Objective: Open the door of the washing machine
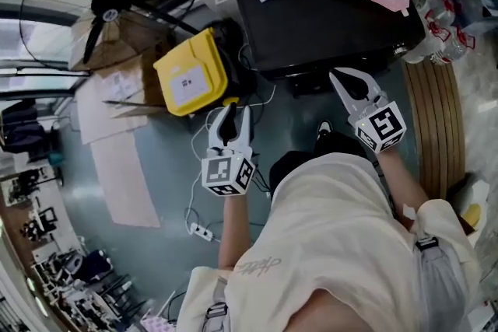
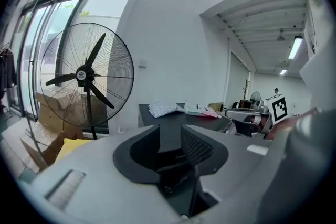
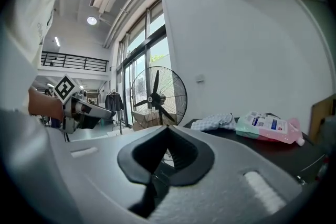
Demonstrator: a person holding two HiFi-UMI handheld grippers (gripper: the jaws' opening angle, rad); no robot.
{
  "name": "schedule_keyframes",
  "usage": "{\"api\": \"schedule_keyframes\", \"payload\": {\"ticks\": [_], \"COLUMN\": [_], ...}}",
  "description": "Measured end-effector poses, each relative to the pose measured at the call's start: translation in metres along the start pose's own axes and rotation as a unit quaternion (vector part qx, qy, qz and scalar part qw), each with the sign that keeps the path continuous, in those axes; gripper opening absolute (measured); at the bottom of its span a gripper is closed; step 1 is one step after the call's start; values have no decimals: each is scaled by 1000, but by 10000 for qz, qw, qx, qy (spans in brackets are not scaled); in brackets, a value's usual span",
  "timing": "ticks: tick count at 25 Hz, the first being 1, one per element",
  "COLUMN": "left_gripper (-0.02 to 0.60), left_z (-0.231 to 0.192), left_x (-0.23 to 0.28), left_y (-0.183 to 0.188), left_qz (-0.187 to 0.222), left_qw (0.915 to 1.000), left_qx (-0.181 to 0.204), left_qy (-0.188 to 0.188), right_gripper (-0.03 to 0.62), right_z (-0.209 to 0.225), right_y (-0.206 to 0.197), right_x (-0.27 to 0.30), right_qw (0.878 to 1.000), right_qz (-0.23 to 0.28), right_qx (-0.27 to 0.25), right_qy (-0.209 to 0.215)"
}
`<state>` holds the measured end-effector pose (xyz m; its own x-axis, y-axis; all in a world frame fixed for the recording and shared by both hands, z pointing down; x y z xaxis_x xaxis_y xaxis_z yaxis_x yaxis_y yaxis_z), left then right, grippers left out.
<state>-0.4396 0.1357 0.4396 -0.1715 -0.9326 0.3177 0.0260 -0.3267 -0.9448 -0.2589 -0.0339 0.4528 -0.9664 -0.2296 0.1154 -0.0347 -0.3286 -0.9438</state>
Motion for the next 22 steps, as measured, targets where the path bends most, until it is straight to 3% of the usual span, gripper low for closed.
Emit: {"api": "schedule_keyframes", "payload": {"ticks": [4,11,16,22], "left_gripper": [146,146,147,146], "left_z": [12,6,8,16], "left_x": [21,44,66,99], "left_y": [-8,-27,-61,-113], "left_qz": [-164,-310,-626,-879], "left_qw": [9988,9917,9755,9577], "left_qx": [-9,304,967,1137], "left_qy": [-455,-1210,-1872,-2495], "right_gripper": [2,2,2,2], "right_z": [3,-6,-26,-36], "right_y": [-12,-14,-5,-24], "right_x": [-7,-9,-7,-19], "right_qw": [9994,9959,9919,9808], "right_qz": [-184,-158,-24,-101], "right_qx": [147,257,259,364], "right_qy": [-240,-856,-1246,-1913]}}
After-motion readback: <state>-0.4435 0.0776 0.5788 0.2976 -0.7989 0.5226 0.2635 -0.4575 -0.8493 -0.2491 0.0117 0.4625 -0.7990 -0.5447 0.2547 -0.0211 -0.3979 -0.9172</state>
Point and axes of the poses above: the fingertips, and each gripper's own axes: x forward along the fingers, z to its right, y out of its top, the point moved 3 cm from there along -x, backward along the fingers, and after that the axes turned 13 degrees about x, right-handed, at the moved point
